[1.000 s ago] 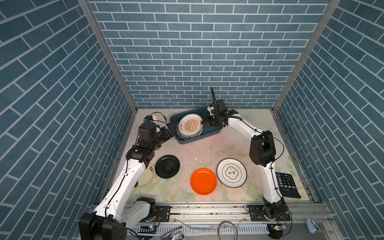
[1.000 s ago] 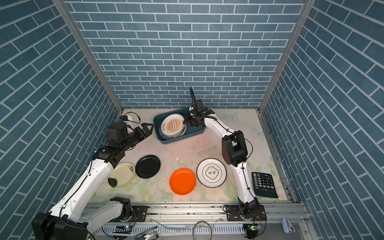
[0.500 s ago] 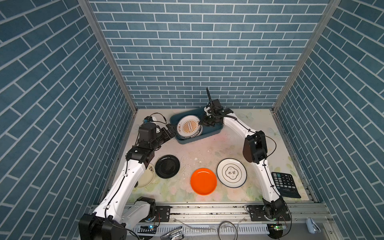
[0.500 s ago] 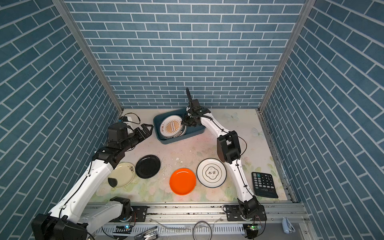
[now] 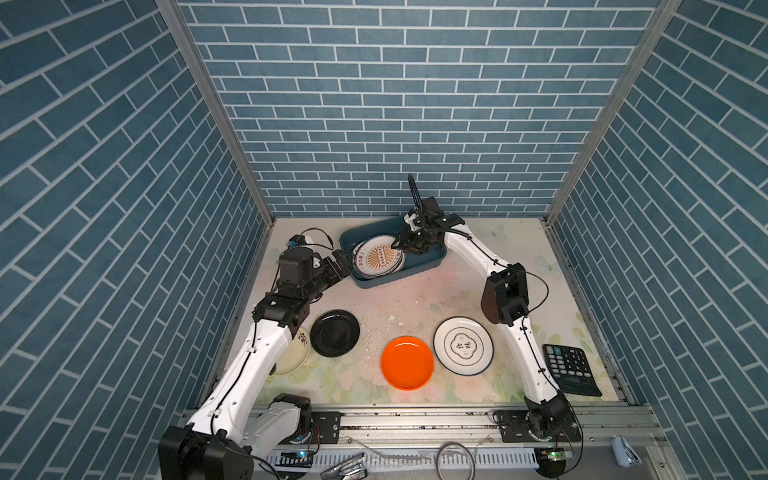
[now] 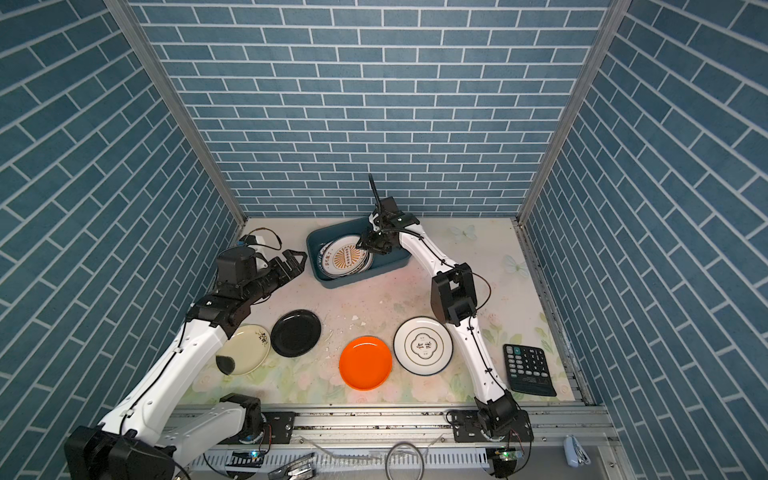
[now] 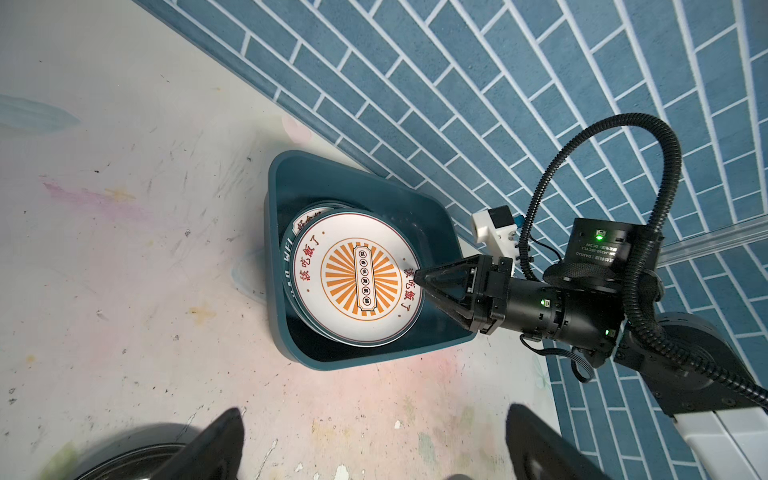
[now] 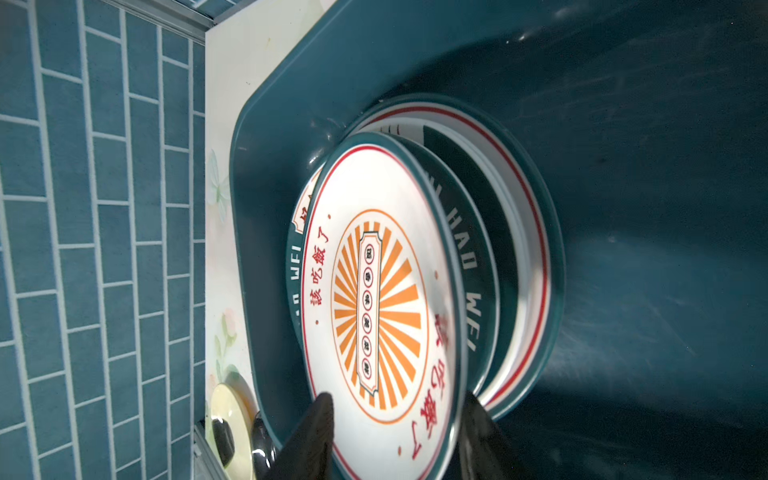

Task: Place the plates into the plastic bin on the countertop
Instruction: 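Open the right gripper to release the orange-sunburst plate and withdraw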

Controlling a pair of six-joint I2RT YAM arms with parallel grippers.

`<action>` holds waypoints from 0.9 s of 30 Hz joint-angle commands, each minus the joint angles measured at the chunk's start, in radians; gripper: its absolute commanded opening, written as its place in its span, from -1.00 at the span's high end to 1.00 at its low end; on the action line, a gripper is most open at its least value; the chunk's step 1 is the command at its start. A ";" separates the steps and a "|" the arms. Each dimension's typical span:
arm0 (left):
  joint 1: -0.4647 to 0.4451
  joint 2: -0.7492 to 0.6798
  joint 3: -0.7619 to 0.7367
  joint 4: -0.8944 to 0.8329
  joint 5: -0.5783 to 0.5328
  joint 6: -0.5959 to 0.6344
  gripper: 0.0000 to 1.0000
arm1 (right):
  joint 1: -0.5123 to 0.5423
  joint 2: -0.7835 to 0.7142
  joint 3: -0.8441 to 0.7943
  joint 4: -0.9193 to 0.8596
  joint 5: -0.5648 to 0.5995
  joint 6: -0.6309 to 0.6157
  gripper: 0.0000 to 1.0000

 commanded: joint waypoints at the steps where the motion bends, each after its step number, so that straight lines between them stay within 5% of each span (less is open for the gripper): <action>1: -0.002 0.001 -0.013 0.008 0.008 0.007 -0.99 | 0.002 -0.024 0.017 -0.089 0.047 -0.071 -0.08; 7: -0.002 0.004 -0.012 0.006 0.007 0.013 -0.99 | 0.001 -0.054 0.013 -0.135 0.105 -0.137 -0.51; 14: -0.002 0.010 -0.029 0.024 0.018 0.004 -0.99 | -0.006 -0.081 0.008 -0.141 0.055 -0.145 -0.53; 19: -0.002 0.009 -0.037 0.030 0.029 0.004 -0.99 | -0.029 -0.167 -0.024 -0.179 0.120 -0.227 -0.54; 24: -0.002 0.006 -0.047 0.081 0.101 -0.006 -0.99 | -0.090 -0.357 -0.227 -0.142 0.145 -0.236 -0.54; 27: -0.002 -0.003 -0.052 0.112 0.129 -0.021 -0.99 | -0.132 -0.560 -0.528 -0.005 0.153 -0.224 -0.53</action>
